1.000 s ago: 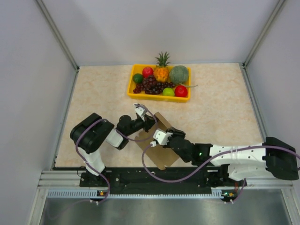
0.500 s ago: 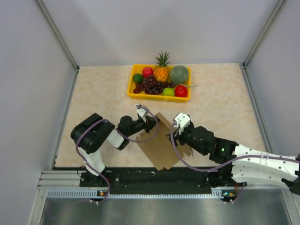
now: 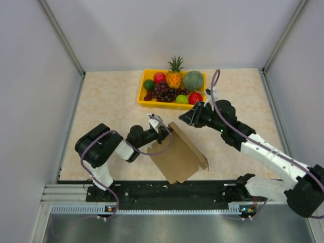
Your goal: Fold the paper box
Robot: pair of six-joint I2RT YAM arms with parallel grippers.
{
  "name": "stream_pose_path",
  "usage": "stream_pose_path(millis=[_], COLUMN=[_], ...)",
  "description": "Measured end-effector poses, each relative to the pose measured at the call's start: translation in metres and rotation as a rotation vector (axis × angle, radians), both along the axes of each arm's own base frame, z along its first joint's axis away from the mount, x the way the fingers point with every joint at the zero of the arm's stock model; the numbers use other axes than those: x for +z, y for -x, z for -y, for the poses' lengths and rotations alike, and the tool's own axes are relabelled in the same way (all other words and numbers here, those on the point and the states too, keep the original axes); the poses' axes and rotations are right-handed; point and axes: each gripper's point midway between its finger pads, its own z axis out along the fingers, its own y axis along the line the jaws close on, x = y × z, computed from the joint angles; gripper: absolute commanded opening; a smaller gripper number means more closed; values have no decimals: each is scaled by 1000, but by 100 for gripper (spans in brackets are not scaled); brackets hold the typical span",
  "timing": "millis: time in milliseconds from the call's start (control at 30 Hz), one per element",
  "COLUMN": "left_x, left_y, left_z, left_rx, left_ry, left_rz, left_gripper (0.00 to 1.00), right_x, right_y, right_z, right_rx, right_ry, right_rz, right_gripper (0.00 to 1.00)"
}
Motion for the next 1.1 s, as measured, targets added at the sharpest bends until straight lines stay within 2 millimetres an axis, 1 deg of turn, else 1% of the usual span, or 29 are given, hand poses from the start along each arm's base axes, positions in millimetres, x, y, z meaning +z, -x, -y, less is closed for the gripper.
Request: stream_pose_path(millis=[33,67,133,167,300,367,500,767,833,967,1067,1100], left_x=[1,3,5,7,12,14,16,2,0,-1,-2,-3], left_y=[0,0,1,1,1,1,1,0,0,0,-1,-1], left_z=[0,0,1,1,2,2,2,0,0,0,0,0], left_rx=[-2,-5,-7,-8,-14,-15,-17,-3,1,9,13,12], left_ry=[-1,-2,-3,-3,-8,-10,-18,-63,-66,-65,-62,-61], left_rz=[5,13,26,34,62,73,89,51,42,28,22,20], left_gripper=[0,0,0,0,0,0,0,0,3,14,15,20], right_x=[-7,-13,-25,-30,-43,-48,-73,-91,-94,-99,-101,-103], right_y=[-2,-3,-6,-7,-11,-13,-17,-19,-19,-20,-21,-21], right_z=[-8,-16,-33,-39,-57,-60,-58,-54,-53,-48,-48,-47], right_rx=[23,44,92,112,161,174,167,166,162,153,154,153], right_ry=[-16,-34,-75,-90,-143,-177,-189,-211,-211,-208,-193,-186], right_rz=[-37,-70,-124,-148,-199,-207,-250,-248,-244,-243,-235,-237], right_gripper=[20,14,11,7,2,1,0,0,0,0,0,0])
